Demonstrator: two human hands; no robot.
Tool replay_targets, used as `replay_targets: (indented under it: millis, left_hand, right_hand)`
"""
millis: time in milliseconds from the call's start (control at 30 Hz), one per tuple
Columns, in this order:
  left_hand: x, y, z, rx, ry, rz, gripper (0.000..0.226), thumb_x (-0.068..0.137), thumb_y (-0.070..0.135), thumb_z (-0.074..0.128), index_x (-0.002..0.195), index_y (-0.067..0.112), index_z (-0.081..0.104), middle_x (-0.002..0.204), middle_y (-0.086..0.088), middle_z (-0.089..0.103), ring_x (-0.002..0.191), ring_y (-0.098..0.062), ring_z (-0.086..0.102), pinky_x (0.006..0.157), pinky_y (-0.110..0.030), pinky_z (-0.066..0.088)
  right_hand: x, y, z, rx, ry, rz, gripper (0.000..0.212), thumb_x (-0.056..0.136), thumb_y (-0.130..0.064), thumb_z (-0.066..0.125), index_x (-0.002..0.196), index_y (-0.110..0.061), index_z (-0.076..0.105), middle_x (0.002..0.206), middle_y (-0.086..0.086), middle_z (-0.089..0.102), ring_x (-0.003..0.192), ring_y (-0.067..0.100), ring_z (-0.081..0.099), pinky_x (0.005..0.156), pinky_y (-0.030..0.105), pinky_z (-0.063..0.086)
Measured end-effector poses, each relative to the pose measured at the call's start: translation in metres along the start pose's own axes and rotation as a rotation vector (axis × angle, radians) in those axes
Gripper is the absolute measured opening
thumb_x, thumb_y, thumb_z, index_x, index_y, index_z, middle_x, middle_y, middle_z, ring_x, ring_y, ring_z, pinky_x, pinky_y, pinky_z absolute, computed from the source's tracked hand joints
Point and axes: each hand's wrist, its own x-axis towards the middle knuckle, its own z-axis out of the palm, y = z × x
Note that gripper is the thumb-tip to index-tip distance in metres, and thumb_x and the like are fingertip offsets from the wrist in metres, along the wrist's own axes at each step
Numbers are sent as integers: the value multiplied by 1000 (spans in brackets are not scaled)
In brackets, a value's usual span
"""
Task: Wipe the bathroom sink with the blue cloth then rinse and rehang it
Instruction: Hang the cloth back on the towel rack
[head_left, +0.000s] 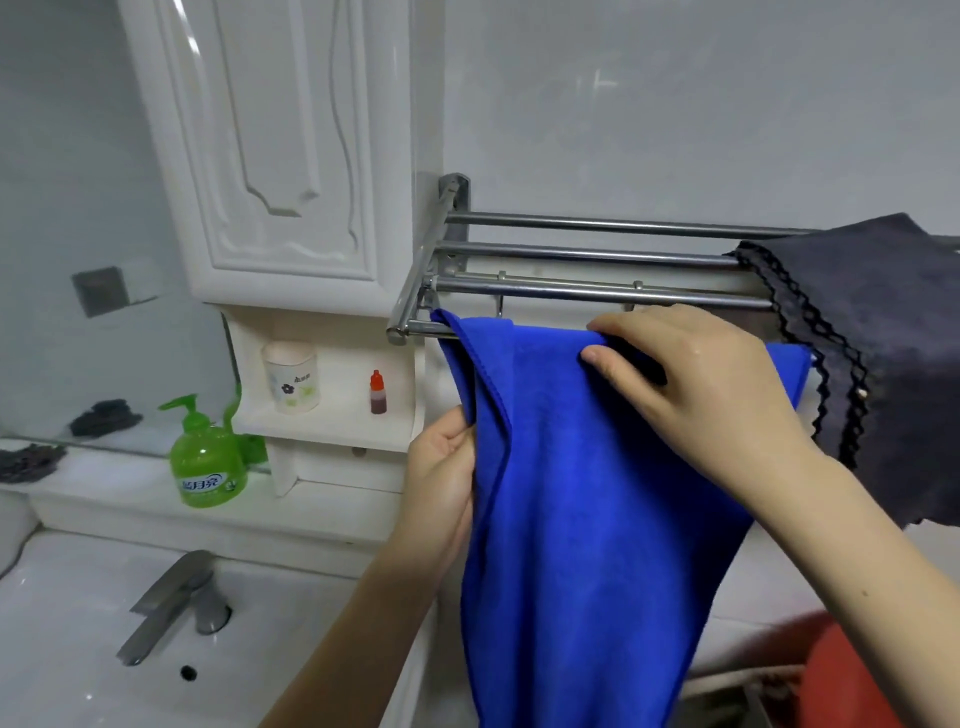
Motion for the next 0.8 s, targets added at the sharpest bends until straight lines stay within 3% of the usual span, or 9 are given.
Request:
replay_targets:
  millis: [133, 233, 333, 400, 500, 567, 633, 800]
  left_hand:
    - [-3, -10, -6, 75, 32, 21, 20, 97, 3, 53, 102, 6, 72, 97, -12, 73, 86, -24, 69, 78, -35, 60]
    - [-5, -14, -8, 93, 9, 48, 21, 97, 2, 50, 103, 5, 70, 91, -6, 74, 81, -18, 71, 70, -27, 59]
    - [-7, -17, -6, 81, 4, 76, 22, 98, -2, 44, 100, 4, 66, 75, 4, 73, 66, -8, 69, 59, -19, 55]
    - [-7, -19, -6, 69, 11, 90, 22, 99, -3, 43, 101, 3, 64, 71, 7, 71, 61, -5, 66, 57, -17, 54]
    - [-7, -21, -5, 52, 22, 102, 21, 98, -4, 45, 108, -2, 63, 73, 7, 71, 63, -5, 65, 60, -18, 54]
    - [-7, -20, -5, 63, 29, 108, 21, 97, -5, 46, 109, -2, 63, 75, 7, 71, 65, -5, 66, 62, -18, 54]
    - [-8, -20, -5, 89, 30, 106, 19, 98, -6, 45, 100, 0, 63, 70, 10, 69, 60, -4, 63, 58, -16, 52]
    - [-10, -21, -6, 157, 67, 133, 22, 97, -7, 44, 86, 3, 61, 58, 13, 61, 50, -1, 55, 52, -14, 47]
  right_hand:
    - [-28, 6, -6, -20, 304, 25, 18, 95, -13, 60, 102, 1, 68, 95, 12, 67, 87, 29, 55, 85, 30, 40]
    - [-83, -11, -4, 217, 544, 355, 12, 95, -6, 50, 86, -2, 58, 82, 6, 57, 76, 20, 49, 75, 23, 37]
    - [-124, -13, 21, 446, 470, 877, 13, 96, -25, 43, 95, -16, 53, 89, -5, 58, 84, 13, 54, 79, 24, 43]
    - [-124, 0, 30, 712, 386, 1027, 20, 98, -28, 43, 101, -18, 60, 94, -10, 63, 88, 9, 56, 86, 34, 44]
    - [-103, 10, 25, 1334, 331, 1015, 24, 102, -14, 45, 112, -13, 67, 104, -3, 68, 95, 13, 58, 81, 33, 44]
    - [-94, 11, 20, 1524, 234, 963, 27, 99, -10, 48, 122, -13, 63, 107, 2, 67, 94, 17, 60, 77, 30, 48]
    - [-90, 9, 19, 1607, 197, 915, 24, 93, -7, 54, 111, -11, 68, 102, 3, 70, 91, 18, 64, 75, 28, 52]
    - [-95, 8, 23, 1555, 338, 993, 17, 81, -15, 61, 84, -13, 78, 92, 3, 76, 83, 14, 71, 67, 25, 55]
